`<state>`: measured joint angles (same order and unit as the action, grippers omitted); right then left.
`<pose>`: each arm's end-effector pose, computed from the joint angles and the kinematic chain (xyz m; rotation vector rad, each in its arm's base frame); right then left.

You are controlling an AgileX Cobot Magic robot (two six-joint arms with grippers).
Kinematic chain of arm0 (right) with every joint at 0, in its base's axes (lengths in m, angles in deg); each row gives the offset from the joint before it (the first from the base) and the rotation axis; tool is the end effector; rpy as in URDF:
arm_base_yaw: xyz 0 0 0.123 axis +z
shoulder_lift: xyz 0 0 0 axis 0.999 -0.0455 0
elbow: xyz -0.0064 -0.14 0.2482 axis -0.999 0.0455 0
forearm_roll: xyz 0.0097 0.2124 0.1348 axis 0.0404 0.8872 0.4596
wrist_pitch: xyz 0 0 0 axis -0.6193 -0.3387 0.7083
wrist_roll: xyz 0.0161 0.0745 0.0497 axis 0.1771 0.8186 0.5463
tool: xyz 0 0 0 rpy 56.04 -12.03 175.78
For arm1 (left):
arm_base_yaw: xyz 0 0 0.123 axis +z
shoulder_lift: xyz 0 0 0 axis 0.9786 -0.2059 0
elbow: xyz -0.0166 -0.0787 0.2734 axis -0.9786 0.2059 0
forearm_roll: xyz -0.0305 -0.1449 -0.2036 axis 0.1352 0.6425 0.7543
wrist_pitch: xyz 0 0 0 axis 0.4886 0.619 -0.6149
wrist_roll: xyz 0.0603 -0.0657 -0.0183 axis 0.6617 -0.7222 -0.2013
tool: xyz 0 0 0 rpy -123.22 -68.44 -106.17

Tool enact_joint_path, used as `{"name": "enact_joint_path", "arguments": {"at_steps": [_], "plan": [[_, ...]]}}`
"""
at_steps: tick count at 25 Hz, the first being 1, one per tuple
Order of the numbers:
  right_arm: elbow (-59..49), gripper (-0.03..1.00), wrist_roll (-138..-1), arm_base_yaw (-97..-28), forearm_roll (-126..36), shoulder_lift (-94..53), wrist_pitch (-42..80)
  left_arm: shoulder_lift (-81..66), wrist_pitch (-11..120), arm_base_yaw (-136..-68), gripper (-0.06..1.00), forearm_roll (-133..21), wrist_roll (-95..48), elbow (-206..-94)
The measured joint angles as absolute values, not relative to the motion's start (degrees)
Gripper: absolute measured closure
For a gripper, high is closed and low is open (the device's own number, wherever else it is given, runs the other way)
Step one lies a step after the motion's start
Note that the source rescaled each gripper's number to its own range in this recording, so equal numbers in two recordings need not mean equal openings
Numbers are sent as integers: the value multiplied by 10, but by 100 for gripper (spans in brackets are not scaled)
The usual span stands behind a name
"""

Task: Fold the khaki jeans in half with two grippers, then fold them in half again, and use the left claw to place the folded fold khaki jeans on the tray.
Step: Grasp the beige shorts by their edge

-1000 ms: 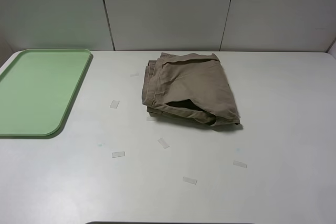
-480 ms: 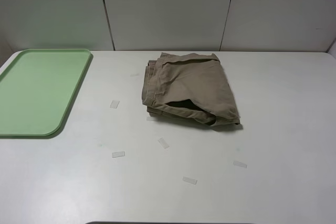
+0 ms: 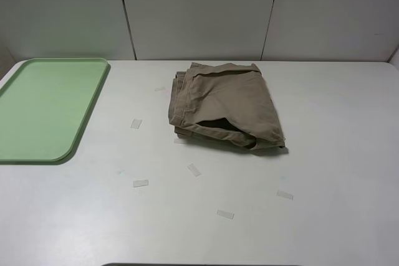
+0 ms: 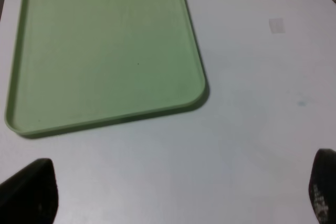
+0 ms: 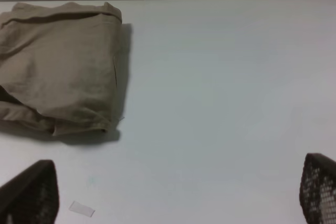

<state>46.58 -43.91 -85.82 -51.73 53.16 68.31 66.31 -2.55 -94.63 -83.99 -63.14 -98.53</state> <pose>-0.0040 0.0015 0.2805 0.0201 1.9950 0.0728 -0.0009 0.0211 0.2777 0.1732 2.0090 0.0545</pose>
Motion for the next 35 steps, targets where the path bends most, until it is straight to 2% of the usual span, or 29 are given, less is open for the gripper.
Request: {"name": "enact_joint_path", "arguments": {"at_steps": [35], "plan": [[466, -3, -481, -858, -545, 532, 684, 663, -25, -946, -4, -840, -631, -985]]}}
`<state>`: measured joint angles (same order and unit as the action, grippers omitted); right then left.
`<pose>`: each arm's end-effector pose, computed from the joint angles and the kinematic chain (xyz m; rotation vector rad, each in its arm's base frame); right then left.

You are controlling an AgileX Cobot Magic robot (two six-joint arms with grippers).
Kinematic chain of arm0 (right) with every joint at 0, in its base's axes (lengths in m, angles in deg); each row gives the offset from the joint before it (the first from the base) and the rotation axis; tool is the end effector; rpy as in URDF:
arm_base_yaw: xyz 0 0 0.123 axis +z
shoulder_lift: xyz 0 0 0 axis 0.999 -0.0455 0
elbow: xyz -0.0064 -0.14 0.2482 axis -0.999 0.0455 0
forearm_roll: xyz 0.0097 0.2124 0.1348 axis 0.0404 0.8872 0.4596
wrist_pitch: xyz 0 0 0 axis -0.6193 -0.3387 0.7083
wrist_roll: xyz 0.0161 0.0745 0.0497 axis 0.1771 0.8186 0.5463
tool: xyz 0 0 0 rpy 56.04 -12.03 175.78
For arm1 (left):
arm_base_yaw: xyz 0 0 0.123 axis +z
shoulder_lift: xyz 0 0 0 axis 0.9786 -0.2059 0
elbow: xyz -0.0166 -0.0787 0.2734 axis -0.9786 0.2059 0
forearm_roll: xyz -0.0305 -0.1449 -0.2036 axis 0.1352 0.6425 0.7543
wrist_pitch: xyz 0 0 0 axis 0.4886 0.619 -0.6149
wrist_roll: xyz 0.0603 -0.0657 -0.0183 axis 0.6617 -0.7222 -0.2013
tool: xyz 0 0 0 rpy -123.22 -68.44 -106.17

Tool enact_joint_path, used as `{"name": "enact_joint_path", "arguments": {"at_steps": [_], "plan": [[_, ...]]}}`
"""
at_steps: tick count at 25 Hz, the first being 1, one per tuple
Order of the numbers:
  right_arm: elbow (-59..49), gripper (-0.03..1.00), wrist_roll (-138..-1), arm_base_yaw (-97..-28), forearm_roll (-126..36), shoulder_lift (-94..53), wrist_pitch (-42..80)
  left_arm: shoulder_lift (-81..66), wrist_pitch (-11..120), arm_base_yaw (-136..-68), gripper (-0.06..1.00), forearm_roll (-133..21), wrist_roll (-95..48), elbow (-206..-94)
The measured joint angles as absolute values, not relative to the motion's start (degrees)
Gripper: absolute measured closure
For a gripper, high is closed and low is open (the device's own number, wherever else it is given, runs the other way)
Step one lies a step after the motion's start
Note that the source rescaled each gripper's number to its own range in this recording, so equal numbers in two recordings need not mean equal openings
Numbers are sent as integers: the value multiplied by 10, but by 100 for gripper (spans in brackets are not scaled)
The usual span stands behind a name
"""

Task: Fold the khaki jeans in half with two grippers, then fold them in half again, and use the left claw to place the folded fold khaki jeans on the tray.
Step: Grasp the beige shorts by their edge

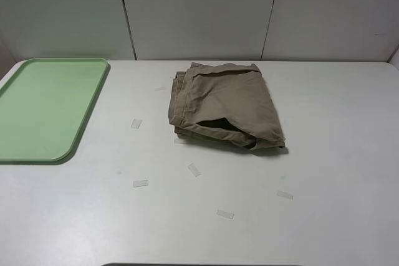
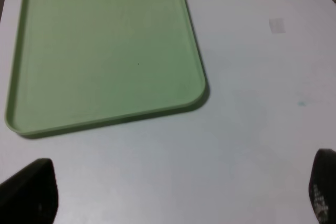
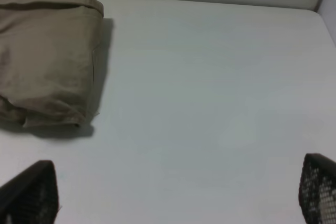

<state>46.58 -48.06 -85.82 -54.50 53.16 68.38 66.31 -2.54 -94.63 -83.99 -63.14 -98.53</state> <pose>-0.0040 -0.0023 0.2804 -0.0511 1.9950 -0.0312 -0.0009 0.0211 0.2777 0.1732 2.0088 0.0545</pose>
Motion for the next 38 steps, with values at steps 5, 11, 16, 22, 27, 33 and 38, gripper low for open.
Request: {"name": "enact_joint_path", "arguments": {"at_steps": [5, 11, 16, 22, 27, 33, 38], "plan": [[466, -3, -481, -858, -545, 532, 684, 663, -11, -946, -4, -840, -629, -985], [466, -3, -481, -858, -545, 532, 684, 663, -11, -946, -4, -843, -627, -985], [466, -3, -481, -858, -545, 532, 684, 663, -11, -946, -4, -843, -627, -985], [466, -3, -481, -858, -545, 532, 684, 620, -11, -946, -4, -843, -628, -985], [466, -3, -481, -858, -545, 532, 684, 508, 26, -946, -4, -837, -655, -1001], [466, -3, -481, -858, -545, 532, 684, 381, 140, -946, -4, -800, -666, -1041], [466, -3, -481, -858, -545, 532, 684, 287, 188, -946, -3, -751, -651, -1077]]}}
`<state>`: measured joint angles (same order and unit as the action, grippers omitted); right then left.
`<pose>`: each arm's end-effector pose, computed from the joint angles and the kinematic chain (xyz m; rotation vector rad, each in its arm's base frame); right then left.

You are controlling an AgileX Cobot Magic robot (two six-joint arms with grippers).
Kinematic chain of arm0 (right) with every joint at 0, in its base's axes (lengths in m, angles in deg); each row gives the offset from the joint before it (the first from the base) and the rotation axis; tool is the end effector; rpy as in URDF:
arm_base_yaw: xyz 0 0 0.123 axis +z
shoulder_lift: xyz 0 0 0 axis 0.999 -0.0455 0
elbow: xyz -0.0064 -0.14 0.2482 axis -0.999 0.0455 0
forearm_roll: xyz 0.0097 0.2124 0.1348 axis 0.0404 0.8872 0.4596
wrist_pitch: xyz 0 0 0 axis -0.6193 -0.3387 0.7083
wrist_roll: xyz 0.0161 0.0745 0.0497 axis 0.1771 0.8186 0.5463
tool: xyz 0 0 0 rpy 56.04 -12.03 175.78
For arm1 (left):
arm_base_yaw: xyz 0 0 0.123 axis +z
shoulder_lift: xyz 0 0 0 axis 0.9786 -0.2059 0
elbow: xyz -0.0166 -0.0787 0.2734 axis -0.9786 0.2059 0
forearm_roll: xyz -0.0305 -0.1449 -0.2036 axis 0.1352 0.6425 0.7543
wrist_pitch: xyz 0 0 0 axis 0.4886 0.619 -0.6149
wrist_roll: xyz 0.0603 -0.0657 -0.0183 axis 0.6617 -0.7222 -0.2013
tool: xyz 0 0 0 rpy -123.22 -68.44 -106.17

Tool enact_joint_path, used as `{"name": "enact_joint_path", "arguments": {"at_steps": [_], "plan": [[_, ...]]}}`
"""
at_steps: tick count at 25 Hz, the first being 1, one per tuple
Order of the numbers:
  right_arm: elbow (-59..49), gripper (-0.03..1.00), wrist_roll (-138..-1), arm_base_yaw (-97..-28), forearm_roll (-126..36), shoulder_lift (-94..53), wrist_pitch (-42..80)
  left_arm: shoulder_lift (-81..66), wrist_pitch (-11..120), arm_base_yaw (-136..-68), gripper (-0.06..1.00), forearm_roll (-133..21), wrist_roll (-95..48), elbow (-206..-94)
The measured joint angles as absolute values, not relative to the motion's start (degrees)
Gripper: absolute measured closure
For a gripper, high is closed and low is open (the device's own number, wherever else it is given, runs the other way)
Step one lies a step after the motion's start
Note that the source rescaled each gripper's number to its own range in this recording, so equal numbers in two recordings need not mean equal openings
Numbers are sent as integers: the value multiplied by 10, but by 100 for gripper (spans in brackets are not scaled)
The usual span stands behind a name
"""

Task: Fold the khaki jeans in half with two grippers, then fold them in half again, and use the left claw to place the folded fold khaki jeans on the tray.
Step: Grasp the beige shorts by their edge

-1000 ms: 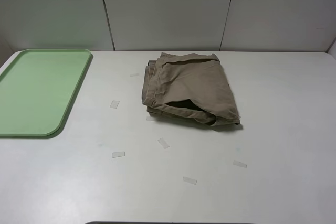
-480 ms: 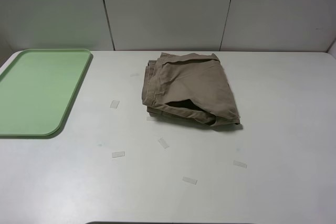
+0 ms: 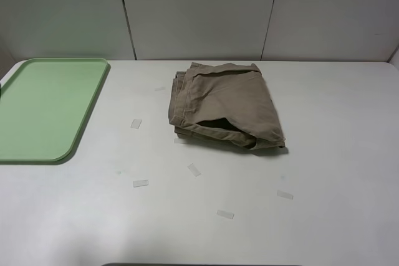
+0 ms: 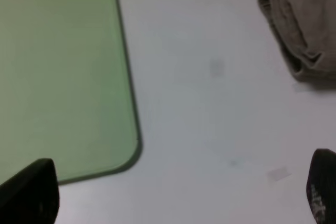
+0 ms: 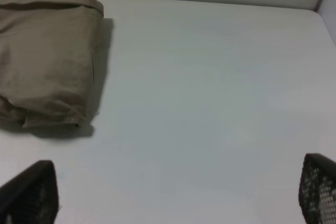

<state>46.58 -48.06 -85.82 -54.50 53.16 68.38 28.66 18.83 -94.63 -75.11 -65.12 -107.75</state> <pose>-0.0040 -0.0023 0.2804 -0.0511 1.9950 -0.0312 0.1179 -0.0290 0.3190 0.2078 2.1543 -0.1344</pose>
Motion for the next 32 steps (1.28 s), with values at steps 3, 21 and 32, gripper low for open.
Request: {"name": "enact_joint_path", "arguments": {"at_steps": [3, 21, 32], "plan": [[466, -3, -481, -858, -545, 532, 684, 231, 217, -946, -3, -688, -614, -1091], [466, -3, -481, -858, -545, 532, 684, -73, 236, -790, -2, -175, -185, -1098], [466, -3, -481, -858, -545, 532, 684, -239, 222, -787, -1, -100, -143, -1158]]}}
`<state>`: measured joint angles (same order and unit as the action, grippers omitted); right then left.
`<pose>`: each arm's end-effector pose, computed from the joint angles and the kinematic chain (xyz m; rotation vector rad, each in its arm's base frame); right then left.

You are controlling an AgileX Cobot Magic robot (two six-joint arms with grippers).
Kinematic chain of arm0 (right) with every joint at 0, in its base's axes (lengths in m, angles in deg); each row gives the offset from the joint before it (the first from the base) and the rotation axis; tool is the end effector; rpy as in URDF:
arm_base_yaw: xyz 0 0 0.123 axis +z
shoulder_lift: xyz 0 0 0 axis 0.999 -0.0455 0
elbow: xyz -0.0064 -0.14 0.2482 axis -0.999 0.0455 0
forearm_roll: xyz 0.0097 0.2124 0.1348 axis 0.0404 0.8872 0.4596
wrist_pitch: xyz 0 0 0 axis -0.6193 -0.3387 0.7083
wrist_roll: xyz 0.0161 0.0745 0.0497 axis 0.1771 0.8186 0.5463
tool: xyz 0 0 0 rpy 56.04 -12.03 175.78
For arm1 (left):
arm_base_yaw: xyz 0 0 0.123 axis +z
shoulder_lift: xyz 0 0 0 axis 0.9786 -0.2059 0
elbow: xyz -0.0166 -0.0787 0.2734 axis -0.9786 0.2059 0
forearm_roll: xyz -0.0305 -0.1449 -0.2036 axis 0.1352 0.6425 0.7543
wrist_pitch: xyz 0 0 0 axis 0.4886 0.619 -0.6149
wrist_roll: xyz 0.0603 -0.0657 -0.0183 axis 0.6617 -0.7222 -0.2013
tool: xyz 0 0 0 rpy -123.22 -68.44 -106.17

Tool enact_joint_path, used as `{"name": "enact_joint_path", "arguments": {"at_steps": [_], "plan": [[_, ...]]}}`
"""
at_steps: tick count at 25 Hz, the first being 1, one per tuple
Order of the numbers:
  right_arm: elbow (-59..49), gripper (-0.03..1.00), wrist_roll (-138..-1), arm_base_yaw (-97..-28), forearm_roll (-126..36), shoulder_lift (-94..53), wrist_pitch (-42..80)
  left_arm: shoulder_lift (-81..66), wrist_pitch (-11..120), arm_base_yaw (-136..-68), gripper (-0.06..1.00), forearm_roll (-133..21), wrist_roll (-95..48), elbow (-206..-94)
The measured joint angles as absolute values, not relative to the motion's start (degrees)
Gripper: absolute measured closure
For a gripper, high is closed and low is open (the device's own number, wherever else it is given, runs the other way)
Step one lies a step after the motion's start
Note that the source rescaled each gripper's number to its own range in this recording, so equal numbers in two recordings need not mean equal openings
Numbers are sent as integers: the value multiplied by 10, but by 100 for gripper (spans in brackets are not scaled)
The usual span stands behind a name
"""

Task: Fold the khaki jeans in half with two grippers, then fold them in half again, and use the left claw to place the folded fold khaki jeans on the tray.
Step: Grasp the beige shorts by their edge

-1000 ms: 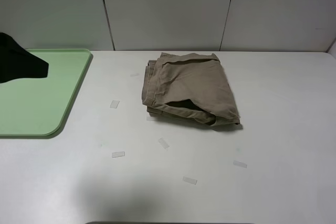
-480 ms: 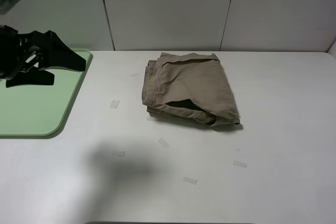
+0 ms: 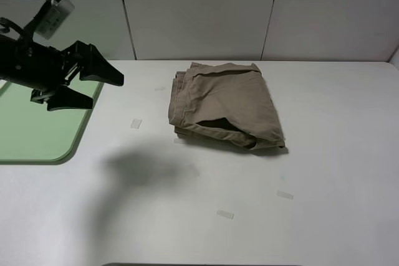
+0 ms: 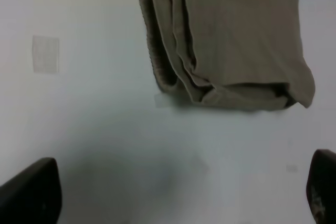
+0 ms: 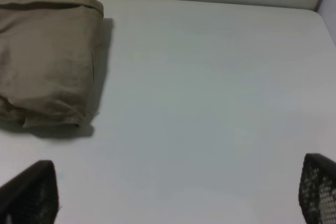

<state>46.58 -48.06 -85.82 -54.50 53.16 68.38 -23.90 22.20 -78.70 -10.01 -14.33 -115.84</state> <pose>-0.0040 -0.0023 0.2804 -0.0511 1.9950 -0.0312 0.2852 -0.0490 0.1969 -0.0436 2.5703 -0.7648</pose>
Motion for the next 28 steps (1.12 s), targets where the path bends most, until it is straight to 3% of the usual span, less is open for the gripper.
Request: {"name": "enact_joint_path", "arguments": {"at_steps": [16, 28], "plan": [[466, -3, -481, -858, -545, 532, 684, -450, 199, -789, -1, 56, 15, -1235], [466, -3, -481, -858, -545, 532, 684, -575, 177, -842, 0, 102, 37, -1342]]}}
